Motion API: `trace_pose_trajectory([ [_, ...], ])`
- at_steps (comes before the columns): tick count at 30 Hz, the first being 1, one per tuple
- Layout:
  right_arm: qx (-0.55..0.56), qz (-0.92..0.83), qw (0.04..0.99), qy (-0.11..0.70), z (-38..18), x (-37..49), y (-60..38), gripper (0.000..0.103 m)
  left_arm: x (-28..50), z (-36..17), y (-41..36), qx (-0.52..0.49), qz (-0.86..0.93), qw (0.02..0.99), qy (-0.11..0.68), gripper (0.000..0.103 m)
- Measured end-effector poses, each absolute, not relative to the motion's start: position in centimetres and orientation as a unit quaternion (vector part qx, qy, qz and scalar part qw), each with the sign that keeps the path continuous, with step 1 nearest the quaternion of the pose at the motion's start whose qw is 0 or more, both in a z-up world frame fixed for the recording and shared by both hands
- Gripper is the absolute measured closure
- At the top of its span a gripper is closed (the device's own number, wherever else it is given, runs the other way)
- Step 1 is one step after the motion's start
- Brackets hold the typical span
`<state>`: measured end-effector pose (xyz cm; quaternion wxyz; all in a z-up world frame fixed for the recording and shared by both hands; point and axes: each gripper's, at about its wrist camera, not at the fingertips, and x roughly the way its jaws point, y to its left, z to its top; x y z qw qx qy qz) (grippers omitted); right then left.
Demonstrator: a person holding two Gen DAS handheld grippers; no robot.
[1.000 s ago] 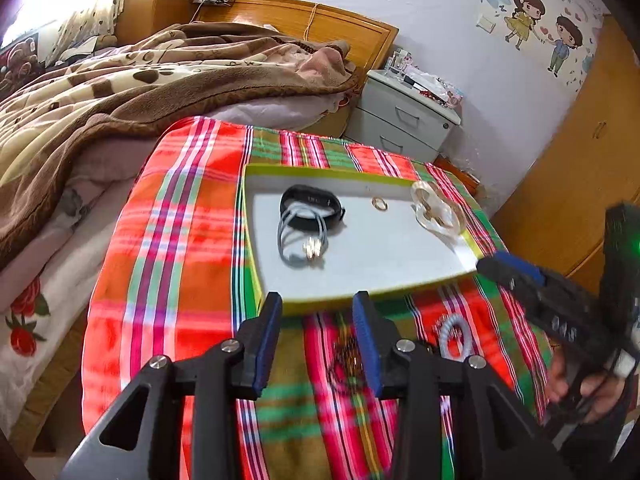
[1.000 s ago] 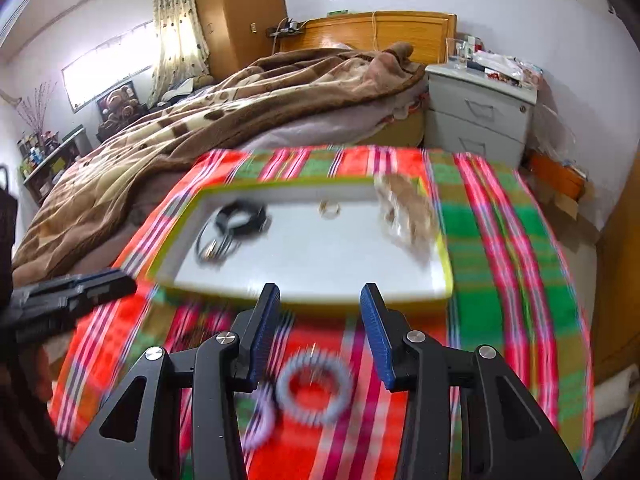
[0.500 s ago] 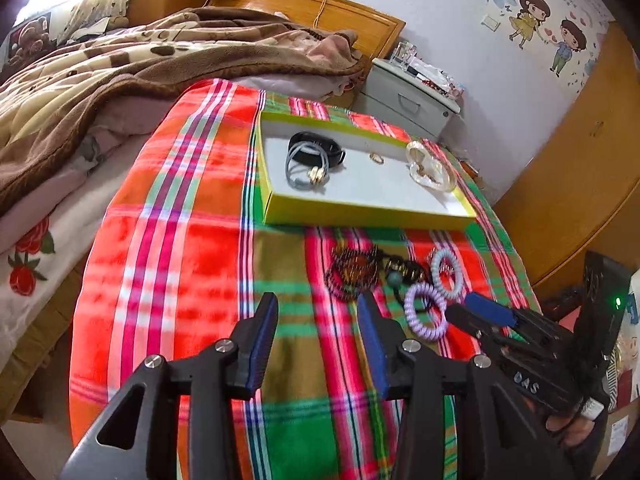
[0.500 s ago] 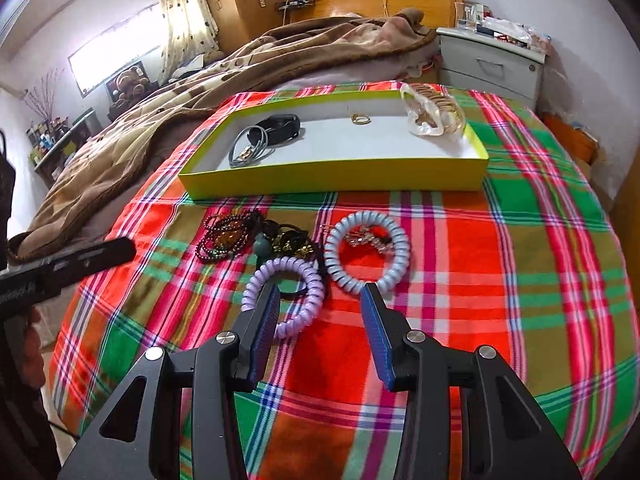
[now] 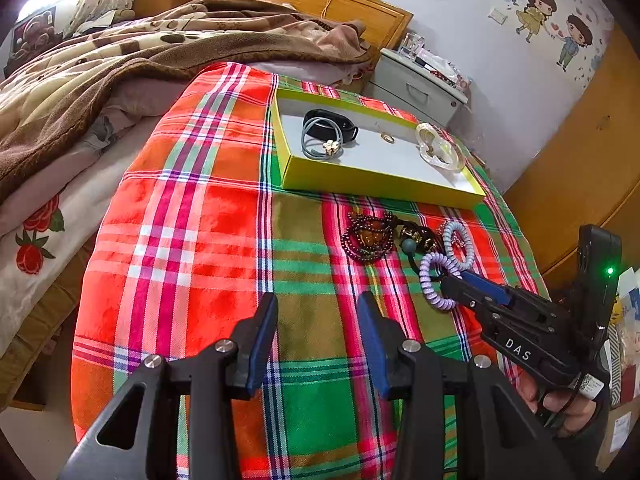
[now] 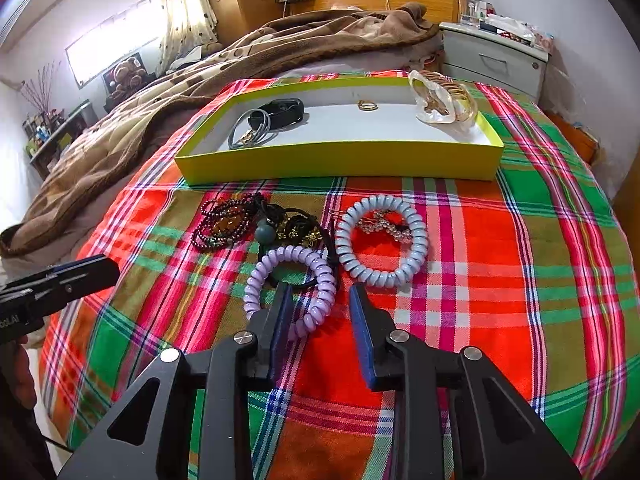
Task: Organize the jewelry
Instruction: 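Grasp the lilac coil hair tie with the right tool and lift it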
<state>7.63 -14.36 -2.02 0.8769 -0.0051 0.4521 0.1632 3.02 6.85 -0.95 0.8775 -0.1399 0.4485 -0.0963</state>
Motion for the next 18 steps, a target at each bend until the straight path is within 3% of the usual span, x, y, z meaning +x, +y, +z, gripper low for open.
trace_pose_trajectory([
  [2,-0.012,0.162,0.877,0.452,-2.0,7.5,-14.0,0.09,3.0,-1.0,6.9,-0.141,-0.099,0.876,0.45,0.06],
  [3,-0.018,0.158,0.878,0.452,-2.0,7.4,-13.9,0.091,3.0,-1.1,6.9,-0.141,-0.101,0.876,0.45,0.06],
  [18,0.045,0.117,0.901,0.415,0.5,6.0,-17.7,0.093,6.6,-0.2,5.7,-0.096,-0.132,0.878,0.449,0.06],
])
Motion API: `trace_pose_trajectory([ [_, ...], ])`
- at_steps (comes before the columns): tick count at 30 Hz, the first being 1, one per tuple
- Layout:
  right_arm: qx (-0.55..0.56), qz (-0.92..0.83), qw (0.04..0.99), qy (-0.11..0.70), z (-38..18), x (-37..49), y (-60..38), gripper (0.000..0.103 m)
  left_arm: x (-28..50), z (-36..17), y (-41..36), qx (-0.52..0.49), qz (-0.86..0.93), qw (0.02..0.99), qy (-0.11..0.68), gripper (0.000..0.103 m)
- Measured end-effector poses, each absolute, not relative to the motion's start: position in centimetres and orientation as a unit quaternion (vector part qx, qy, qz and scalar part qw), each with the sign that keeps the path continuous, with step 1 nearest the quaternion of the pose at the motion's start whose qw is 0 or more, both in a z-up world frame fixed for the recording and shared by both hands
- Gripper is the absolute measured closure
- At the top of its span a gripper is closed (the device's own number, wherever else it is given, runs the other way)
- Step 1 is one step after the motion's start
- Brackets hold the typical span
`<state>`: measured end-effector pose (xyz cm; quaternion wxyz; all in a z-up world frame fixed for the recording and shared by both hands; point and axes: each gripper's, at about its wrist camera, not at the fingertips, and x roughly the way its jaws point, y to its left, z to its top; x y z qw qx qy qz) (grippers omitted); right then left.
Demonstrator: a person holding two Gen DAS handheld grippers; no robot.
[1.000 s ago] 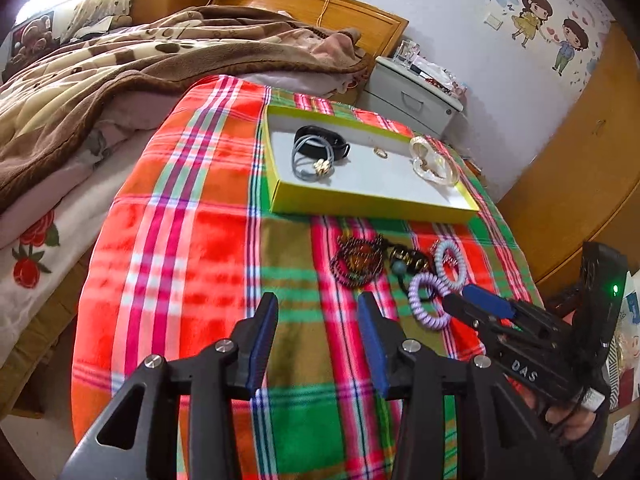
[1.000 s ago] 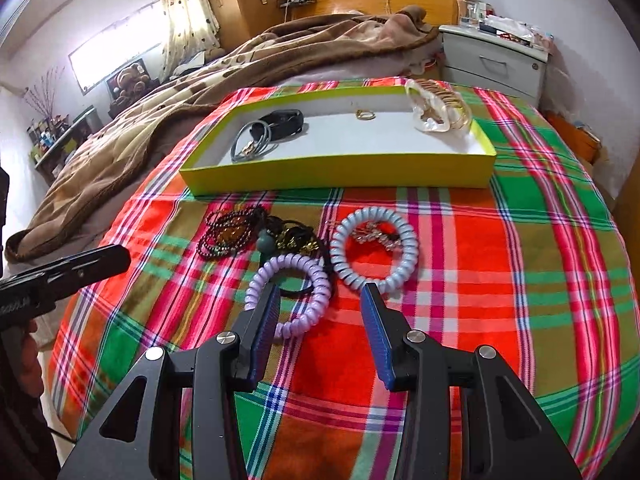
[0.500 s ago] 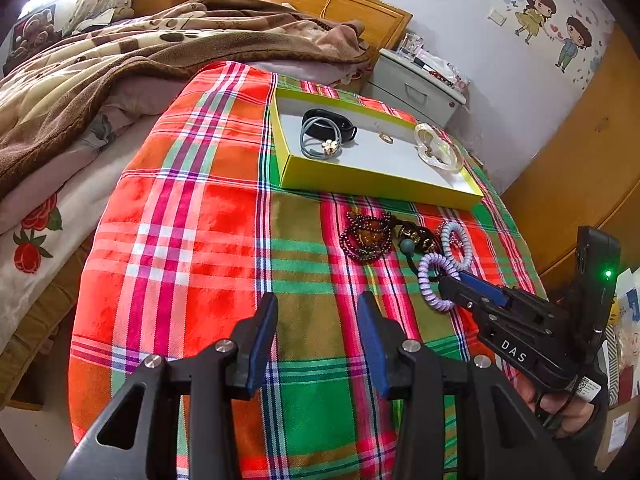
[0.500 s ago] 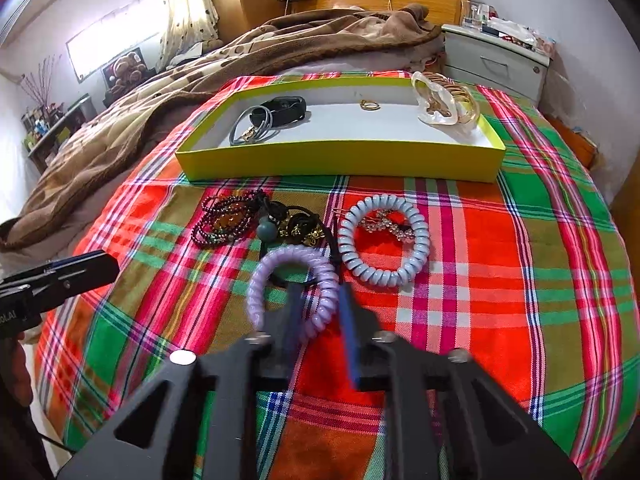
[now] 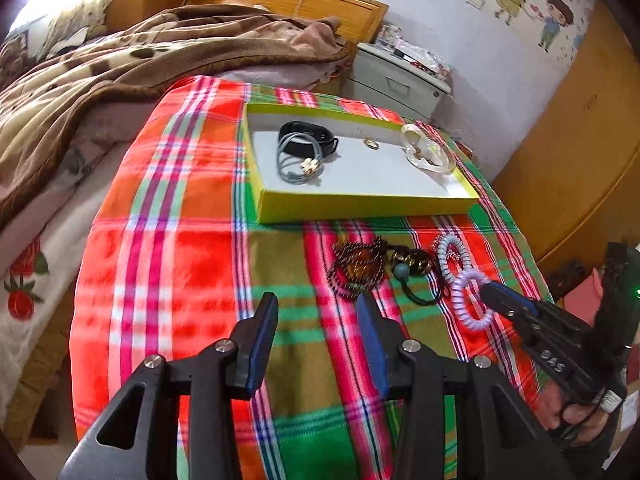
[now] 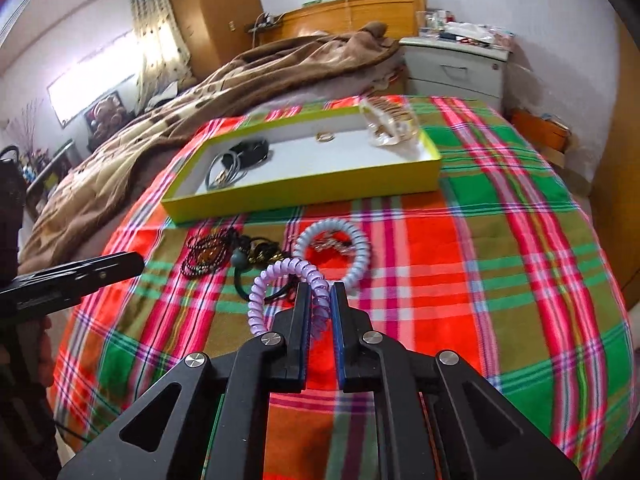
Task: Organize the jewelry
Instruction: 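Grasp the lilac coil hair tie with the right tool and lift it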
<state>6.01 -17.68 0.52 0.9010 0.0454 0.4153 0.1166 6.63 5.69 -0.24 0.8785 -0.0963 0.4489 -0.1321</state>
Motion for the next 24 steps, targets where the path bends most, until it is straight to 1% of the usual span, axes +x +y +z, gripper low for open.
trace_pose_trajectory([
  [4,0.055,0.112,0.902,0.412,1.1,5.9,-18.3,0.093,8.5,-0.1,4.6,-0.057,-0.147,0.877,0.454,0.06],
  [10,0.059,0.115,0.903,0.41,1.3,5.9,-18.4,0.093,11.1,-0.3,3.7,-0.025,-0.143,0.875,0.461,0.06],
  [15,0.062,0.123,0.901,0.411,1.3,6.6,-18.4,0.093,12.6,-1.4,1.9,0.01,-0.158,0.864,0.478,0.06],
  [18,0.066,0.126,0.901,0.409,1.4,6.9,-18.7,0.093,12.9,-2.2,1.2,0.011,-0.169,0.853,0.494,0.06],
  [24,0.077,0.133,0.901,0.407,1.4,7.4,-19.1,0.093,11.9,-2.0,0.5,0.048,-0.175,0.853,0.49,0.059],
])
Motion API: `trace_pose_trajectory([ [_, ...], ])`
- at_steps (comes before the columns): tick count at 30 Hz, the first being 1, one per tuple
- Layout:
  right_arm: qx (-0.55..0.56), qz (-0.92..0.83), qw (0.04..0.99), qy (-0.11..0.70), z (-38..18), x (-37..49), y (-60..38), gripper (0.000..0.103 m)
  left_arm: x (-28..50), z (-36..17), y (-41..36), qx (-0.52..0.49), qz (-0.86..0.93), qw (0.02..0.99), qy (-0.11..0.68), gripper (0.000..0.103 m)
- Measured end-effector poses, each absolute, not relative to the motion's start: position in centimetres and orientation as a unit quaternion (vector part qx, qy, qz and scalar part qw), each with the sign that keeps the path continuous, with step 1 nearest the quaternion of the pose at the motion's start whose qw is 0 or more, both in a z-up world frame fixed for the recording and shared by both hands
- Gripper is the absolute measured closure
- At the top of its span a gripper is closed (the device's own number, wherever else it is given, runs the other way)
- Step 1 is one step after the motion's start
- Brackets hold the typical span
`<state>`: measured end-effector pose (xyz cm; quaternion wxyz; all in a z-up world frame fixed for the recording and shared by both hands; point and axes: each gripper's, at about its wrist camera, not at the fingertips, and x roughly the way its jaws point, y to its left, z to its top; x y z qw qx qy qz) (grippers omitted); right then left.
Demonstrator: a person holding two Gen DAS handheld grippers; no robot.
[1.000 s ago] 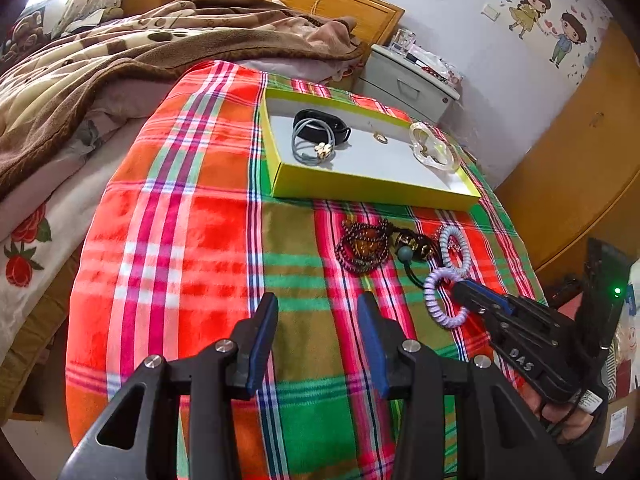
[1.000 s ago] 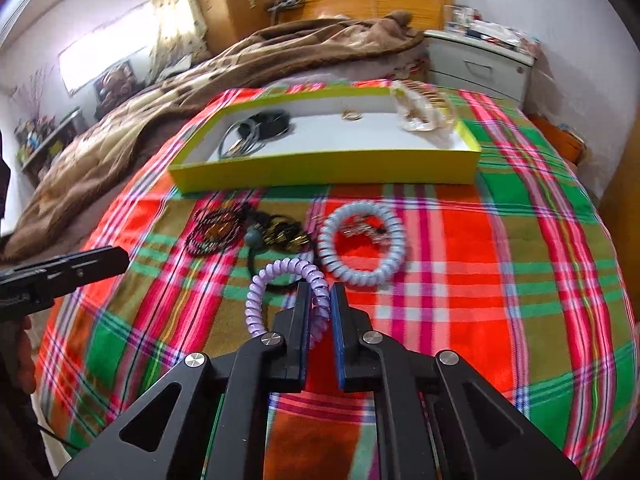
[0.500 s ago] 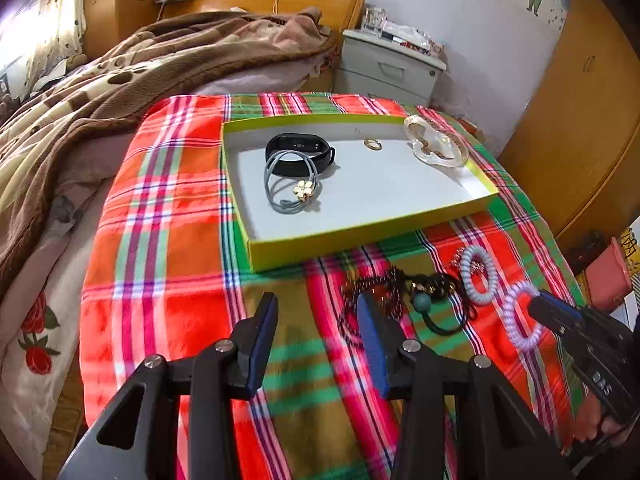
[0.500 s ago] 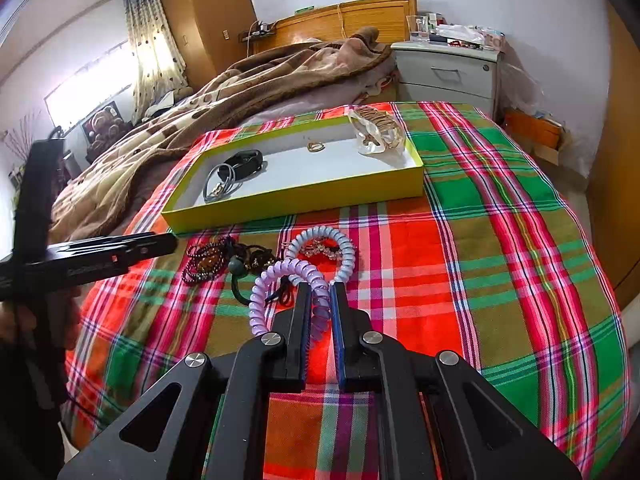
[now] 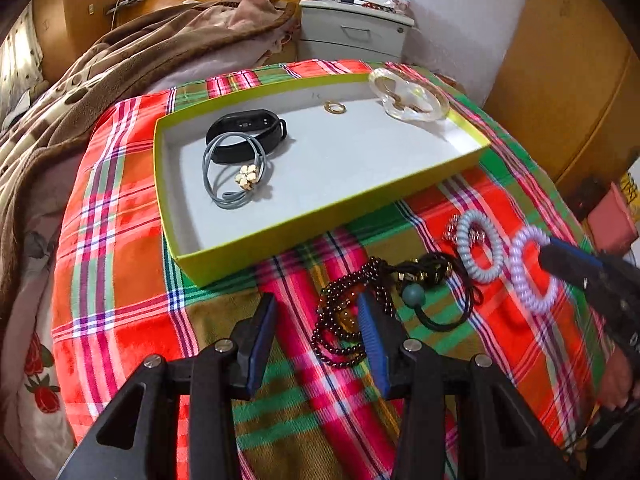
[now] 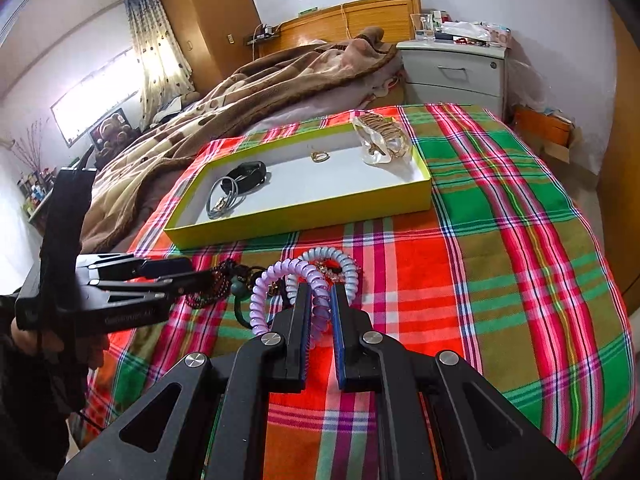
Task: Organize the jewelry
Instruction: 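Grasp the lilac coil hair tie with the right tool and lift it, then grasp the dark beaded bracelet with the left tool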
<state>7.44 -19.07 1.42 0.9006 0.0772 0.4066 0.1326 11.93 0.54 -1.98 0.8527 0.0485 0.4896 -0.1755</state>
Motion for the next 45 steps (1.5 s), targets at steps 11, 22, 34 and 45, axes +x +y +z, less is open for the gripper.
trace_pose_trajectory([
  [11,0.088,0.147,0.9,0.4,1.3,8.0,-19.5,0.093,11.4,-2.3,0.7,0.094,-0.129,0.853,0.496,0.053],
  [22,0.097,0.156,0.899,0.399,1.1,8.2,-19.6,0.093,13.1,-2.4,-0.9,0.107,-0.158,0.855,0.482,0.067],
  [34,0.092,0.157,0.898,0.4,1.1,8.4,-19.2,0.093,12.7,-2.2,-0.5,0.059,-0.167,0.864,0.472,0.091],
  [45,0.098,0.157,0.902,0.39,1.4,8.2,-19.6,0.093,11.5,0.0,0.8,0.021,-0.157,0.886,0.436,0.096],
])
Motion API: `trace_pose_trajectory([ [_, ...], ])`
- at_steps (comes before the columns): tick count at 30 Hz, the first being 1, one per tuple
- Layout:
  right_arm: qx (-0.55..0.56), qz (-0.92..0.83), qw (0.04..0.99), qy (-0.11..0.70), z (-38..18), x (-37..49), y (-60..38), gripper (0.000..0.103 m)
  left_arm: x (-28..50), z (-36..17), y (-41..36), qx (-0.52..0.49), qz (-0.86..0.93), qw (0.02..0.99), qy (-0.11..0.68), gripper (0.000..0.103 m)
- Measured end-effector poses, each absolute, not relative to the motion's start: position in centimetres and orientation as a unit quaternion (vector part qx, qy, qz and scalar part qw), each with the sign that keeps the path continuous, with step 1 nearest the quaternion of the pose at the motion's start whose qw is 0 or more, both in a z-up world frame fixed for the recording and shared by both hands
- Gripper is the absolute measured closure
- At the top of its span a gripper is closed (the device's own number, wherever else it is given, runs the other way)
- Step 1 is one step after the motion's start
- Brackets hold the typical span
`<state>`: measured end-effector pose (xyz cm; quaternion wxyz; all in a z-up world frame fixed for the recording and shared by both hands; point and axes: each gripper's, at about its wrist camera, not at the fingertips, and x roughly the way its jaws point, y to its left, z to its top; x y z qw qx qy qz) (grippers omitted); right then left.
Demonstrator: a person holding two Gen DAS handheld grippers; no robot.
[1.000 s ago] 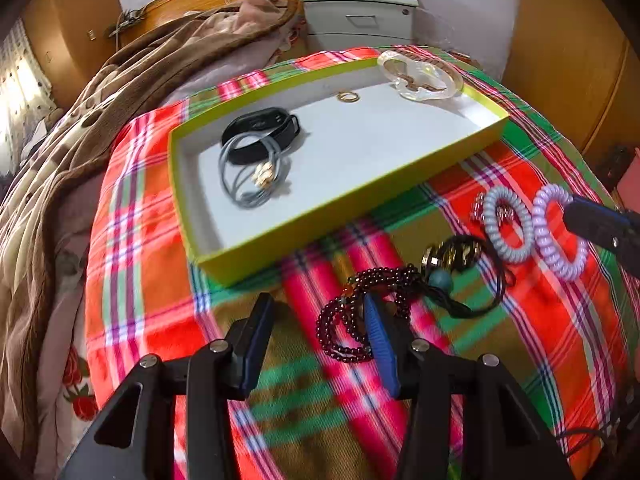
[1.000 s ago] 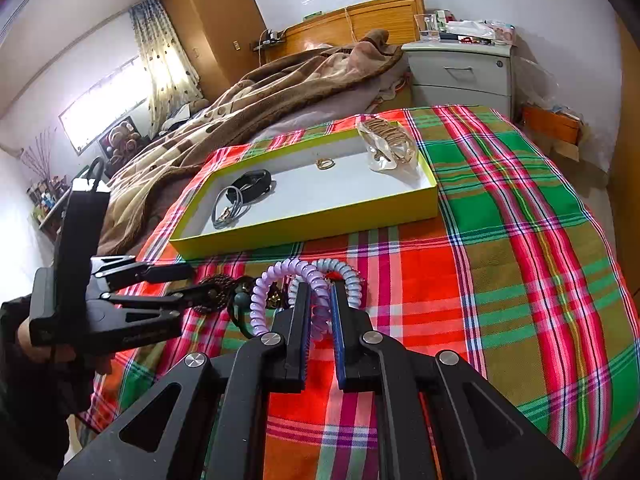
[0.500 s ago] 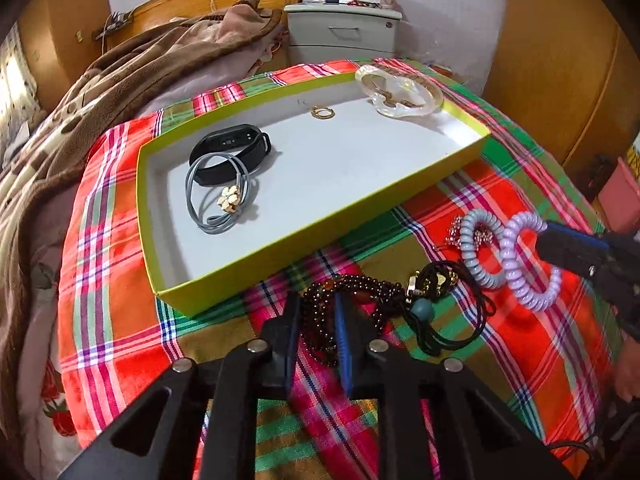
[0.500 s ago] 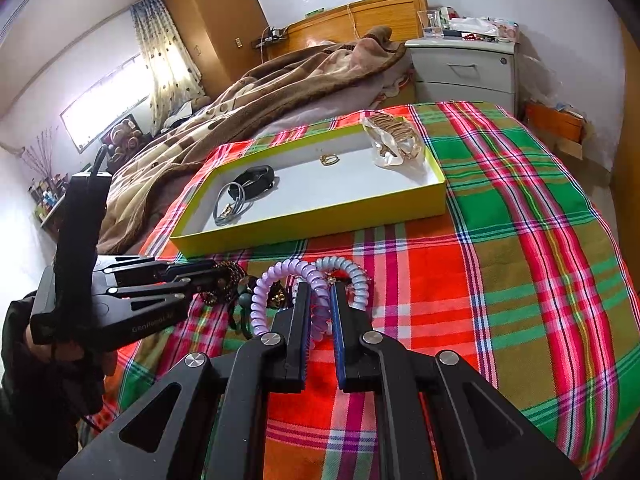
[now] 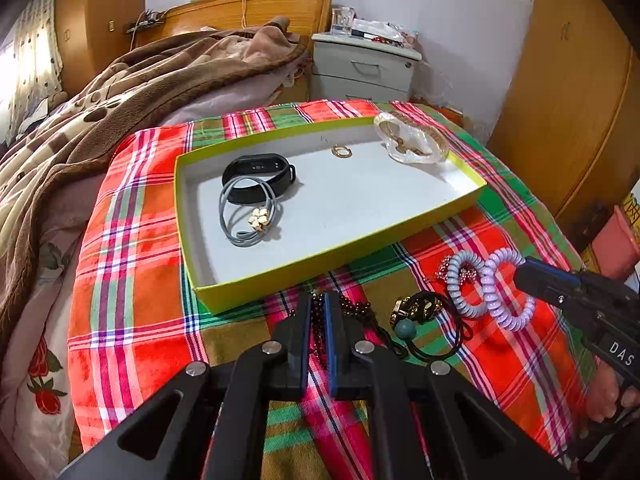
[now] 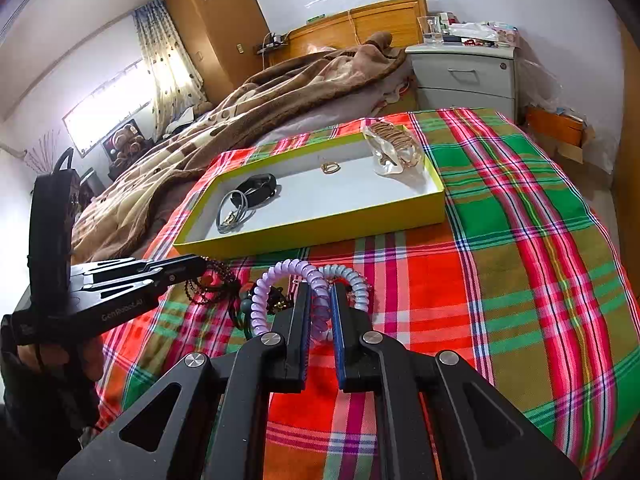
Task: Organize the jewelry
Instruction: 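Grasp the dark beaded bracelet with the left tool, then carry the lilac hair tie and beaded bracelet over the box lid and lower them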
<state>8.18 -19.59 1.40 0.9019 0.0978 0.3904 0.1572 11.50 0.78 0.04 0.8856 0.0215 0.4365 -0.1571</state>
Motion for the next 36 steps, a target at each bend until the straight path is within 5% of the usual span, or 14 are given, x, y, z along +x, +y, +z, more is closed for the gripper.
trace_pose_trajectory([
  [36,0.052,0.126,0.924,0.357,5.5,15.1,-19.1,0.093,16.3,6.7,1.4,-0.035,-0.187,0.909,0.371,0.096],
])
